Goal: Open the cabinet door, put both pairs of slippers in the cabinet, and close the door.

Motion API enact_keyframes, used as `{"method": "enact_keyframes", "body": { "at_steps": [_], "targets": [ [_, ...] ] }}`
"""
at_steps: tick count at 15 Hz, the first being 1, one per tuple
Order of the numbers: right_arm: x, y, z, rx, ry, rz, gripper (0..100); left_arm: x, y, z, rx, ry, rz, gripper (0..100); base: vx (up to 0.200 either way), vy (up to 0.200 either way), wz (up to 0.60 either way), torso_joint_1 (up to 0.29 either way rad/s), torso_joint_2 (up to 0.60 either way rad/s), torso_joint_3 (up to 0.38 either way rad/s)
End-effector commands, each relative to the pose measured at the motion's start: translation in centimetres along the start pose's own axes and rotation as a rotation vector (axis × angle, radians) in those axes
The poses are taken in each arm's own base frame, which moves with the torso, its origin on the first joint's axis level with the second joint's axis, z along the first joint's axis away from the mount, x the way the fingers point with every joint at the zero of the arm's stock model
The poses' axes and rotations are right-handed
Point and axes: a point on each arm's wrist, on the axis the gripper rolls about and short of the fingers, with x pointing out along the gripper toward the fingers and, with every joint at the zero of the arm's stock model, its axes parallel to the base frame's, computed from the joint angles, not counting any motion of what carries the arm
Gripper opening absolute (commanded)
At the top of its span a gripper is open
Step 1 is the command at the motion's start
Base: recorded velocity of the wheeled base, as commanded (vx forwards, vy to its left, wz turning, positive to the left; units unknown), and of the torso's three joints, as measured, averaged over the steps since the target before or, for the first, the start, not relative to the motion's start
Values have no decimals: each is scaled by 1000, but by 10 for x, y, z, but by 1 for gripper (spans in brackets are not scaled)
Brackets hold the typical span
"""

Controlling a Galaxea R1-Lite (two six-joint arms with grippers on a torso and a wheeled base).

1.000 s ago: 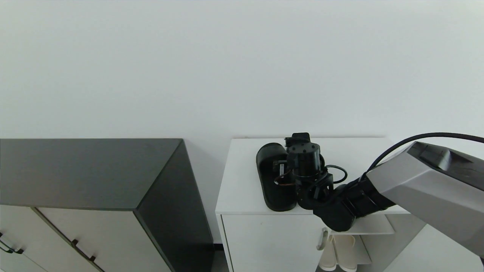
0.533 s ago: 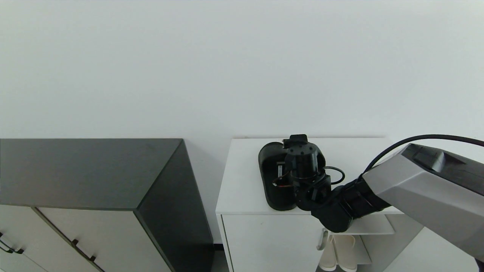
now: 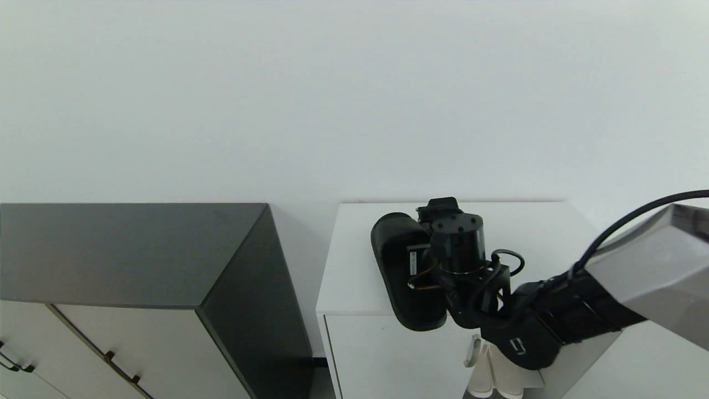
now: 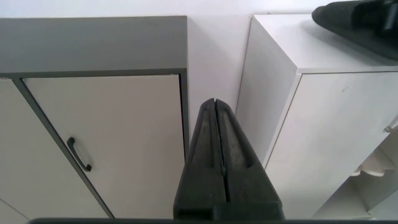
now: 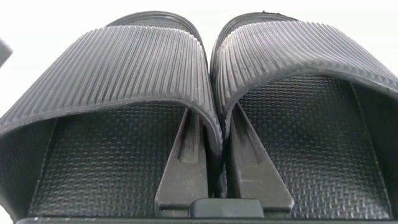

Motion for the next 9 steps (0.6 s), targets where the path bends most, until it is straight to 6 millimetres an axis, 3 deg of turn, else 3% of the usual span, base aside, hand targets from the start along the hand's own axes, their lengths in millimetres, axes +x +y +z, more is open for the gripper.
{"method": "enact_keyframes", "body": {
  "at_steps": [1, 3, 9],
  "targets": [
    [-64, -24, 24, 0, -7, 153, 0, 0, 0, 0, 1, 0, 1, 0, 0, 0, 0, 0, 0, 0],
    [-83, -37, 26, -62, 15, 184, 0, 0, 0, 0, 3, 0, 4, 0, 0, 0, 0, 0, 0, 0],
    [-79, -33, 16, -79, 42, 181, 0, 0, 0, 0, -3, 0, 6, 0, 0, 0, 0, 0, 0, 0]
  ]
}}
